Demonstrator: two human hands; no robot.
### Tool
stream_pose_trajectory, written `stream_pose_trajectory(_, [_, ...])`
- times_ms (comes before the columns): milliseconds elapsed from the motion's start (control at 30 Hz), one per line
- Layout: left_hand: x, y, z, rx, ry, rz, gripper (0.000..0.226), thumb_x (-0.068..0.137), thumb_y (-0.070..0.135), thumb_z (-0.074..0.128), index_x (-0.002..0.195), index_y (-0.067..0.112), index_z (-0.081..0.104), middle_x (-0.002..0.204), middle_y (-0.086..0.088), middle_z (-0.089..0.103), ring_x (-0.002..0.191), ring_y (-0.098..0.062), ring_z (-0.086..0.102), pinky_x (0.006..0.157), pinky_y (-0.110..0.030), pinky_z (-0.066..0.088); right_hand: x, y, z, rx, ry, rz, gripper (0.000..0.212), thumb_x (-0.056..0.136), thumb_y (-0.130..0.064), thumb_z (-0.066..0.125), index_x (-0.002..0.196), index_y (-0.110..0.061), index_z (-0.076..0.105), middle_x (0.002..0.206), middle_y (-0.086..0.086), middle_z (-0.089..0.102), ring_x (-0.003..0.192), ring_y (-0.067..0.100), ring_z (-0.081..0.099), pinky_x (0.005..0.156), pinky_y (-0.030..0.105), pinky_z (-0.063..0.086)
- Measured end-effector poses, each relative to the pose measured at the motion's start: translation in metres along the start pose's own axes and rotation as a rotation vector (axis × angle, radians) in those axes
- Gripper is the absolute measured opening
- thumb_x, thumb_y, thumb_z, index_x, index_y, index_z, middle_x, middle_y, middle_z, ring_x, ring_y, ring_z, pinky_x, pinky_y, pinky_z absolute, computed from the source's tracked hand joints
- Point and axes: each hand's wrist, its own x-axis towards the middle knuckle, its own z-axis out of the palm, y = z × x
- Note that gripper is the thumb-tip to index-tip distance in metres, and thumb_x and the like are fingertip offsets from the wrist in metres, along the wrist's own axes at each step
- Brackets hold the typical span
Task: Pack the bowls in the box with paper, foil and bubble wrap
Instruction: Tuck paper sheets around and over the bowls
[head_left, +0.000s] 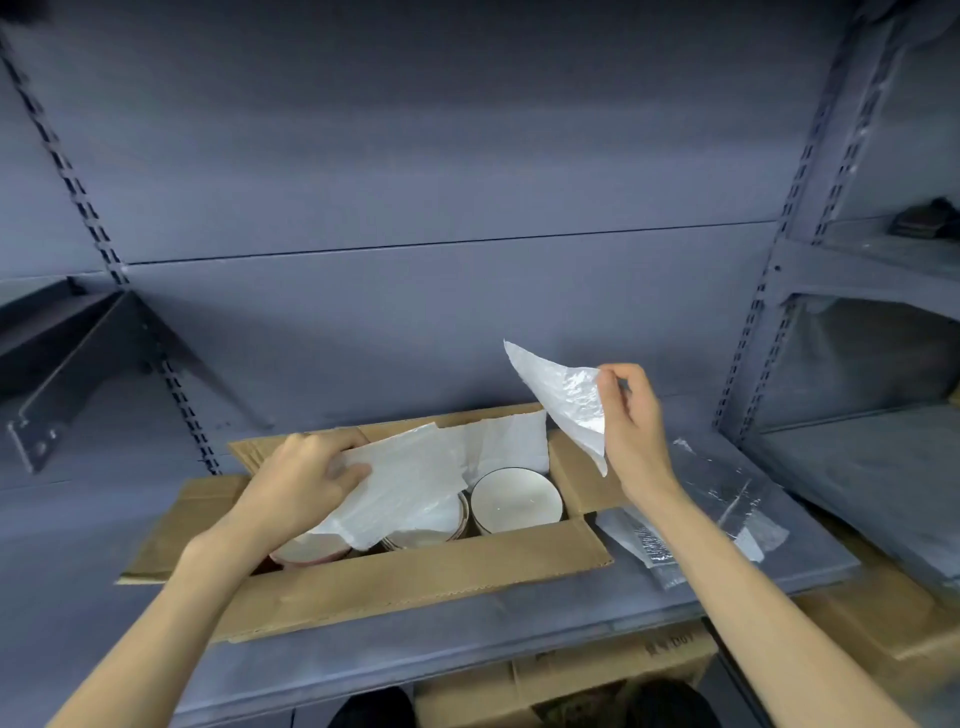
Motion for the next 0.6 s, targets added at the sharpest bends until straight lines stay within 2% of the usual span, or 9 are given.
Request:
stream_pose_trajectory(67, [-0.006,-0.009,-0.01,0.003,-0.009,-0.025,0.005,0.091,0.023,0.071,0.094,0.026,0.069,0.084,0.011,0.068,0.079,-0.017,0.059,0.071,-0.036,0.049,-0.005,0.001,0.017,-0.013,-0.051,0.001,0.013,0.106,-0.037,0.047,0.099,-0.039,0.058,0.087,-0.023,0.061,0.078,-0.003,0.055,0.07,0.013,0.043])
stream_pose_trajectory(167, [-0.015,-0.023,-0.025,0.022,-0.008,-0.049,0.009,0.091,0.025,0.071,0.099,0.027,0.071,0.084,0.011,0.067,0.08,-0.016,0.059,0.07,-0.033,0.046,-0.014,0.001,0.043,-0.072,-0.06,-0.031,0.014,0.106,-0.042,0.043,0.102,-0.042,0.057,0.098,-0.019,0.064,0.089,0.003,0.06,0.075,0.023,0.046])
stream_pose_trajectory(300, [-0.027,-0.043,-0.043,0.042,-0.082,-0.044,0.008,0.092,0.027,0.069,0.096,0.033,0.068,0.094,0.014,0.069,0.092,-0.014,0.06,0.079,-0.039,0.052,-0.027,-0.009,0.076,-0.027,-0.065,-0.119,0.016,0.108,-0.031,0.043,0.102,-0.036,0.056,0.098,-0.017,0.064,0.09,0.005,0.059,0.075,0.012,0.043])
stream_pose_trajectory(400, [-0.037,-0.06,-0.051,0.082,-0.157,-0.068,0.009,0.092,0.027,0.068,0.097,0.033,0.068,0.1,0.013,0.069,0.097,-0.016,0.06,0.083,-0.039,0.051,-0.038,-0.014,0.095,0.017,-0.137,-0.072,0.015,0.109,-0.026,0.044,0.108,-0.026,0.059,0.098,-0.016,0.063,0.091,0.003,0.058,0.079,0.015,0.044])
stream_pose_trajectory(533, [-0.046,-0.079,-0.055,0.104,-0.268,-0.107,0.013,0.093,0.026,0.068,0.099,0.037,0.066,0.092,0.015,0.061,0.091,-0.015,0.053,0.075,-0.031,0.042,-0.051,-0.016,0.11,0.054,-0.175,-0.042,0.015,0.108,-0.024,0.045,0.108,-0.021,0.06,0.093,-0.021,0.062,0.088,-0.008,0.056,0.075,0.004,0.04])
stream_pose_trajectory(600, [-0.048,-0.084,-0.055,0.117,-0.283,-0.116,0.012,0.093,0.022,0.068,0.1,0.032,0.067,0.09,0.018,0.055,0.09,-0.015,0.05,0.072,-0.029,0.041,-0.053,-0.016,0.117,0.07,-0.169,-0.047,0.015,0.108,-0.021,0.046,0.105,-0.023,0.06,0.094,-0.021,0.063,0.089,-0.004,0.058,0.076,0.006,0.041])
